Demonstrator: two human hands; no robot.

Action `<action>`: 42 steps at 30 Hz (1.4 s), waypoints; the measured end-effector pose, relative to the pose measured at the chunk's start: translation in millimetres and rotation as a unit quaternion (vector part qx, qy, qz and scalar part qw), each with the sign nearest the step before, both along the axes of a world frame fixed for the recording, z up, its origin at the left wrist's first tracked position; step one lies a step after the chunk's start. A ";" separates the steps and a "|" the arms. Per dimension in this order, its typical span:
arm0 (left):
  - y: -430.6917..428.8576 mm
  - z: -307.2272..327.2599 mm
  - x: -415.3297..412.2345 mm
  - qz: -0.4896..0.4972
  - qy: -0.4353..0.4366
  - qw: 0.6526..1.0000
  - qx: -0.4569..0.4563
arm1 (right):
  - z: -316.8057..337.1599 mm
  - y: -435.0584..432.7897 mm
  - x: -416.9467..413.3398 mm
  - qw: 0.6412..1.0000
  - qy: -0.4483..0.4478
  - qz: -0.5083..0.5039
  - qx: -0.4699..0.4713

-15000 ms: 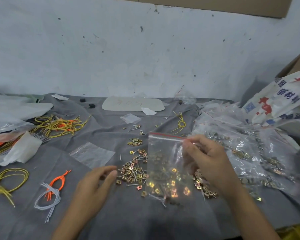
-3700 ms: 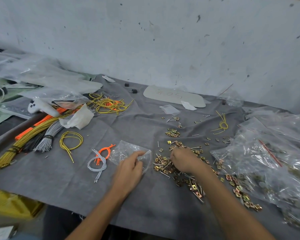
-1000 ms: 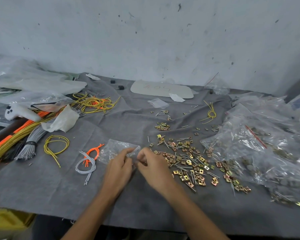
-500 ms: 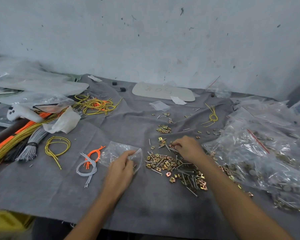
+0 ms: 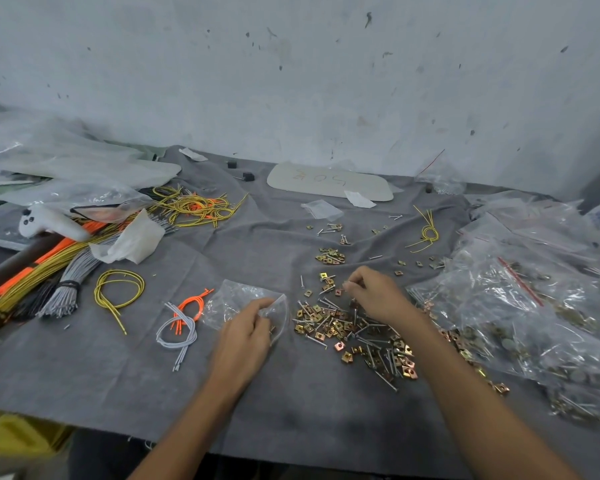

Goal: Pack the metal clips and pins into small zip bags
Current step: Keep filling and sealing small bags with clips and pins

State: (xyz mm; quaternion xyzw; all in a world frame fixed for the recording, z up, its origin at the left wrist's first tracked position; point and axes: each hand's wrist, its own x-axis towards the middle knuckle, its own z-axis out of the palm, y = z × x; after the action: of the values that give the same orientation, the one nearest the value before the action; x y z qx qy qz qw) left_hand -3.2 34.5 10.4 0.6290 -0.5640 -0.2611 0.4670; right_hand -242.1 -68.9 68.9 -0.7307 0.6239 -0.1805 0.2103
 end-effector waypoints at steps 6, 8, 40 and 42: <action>0.8 1.3 -1.1 0.002 -0.004 1.000 -0.004 | -0.7 35.1 12.4 0.897 -0.424 0.001 0.125; 1.2 1.9 -1.1 0.002 -0.002 1.000 -0.004 | -1.5 51.5 20.9 0.837 -0.527 0.025 0.149; 6.5 13.3 -4.5 0.003 0.037 0.999 0.018 | -59.2 90.5 107.5 0.960 -0.237 0.046 -0.141; 6.9 13.3 -4.6 0.004 0.038 0.999 0.017 | -56.7 92.8 108.4 0.961 -0.224 0.058 -0.153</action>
State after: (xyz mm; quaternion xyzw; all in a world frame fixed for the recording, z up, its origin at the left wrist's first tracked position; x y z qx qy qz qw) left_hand -7.8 41.5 23.7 0.6287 -0.5386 -0.2930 0.4784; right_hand -133.7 23.9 12.2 -0.7300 0.4823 -0.4203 0.2403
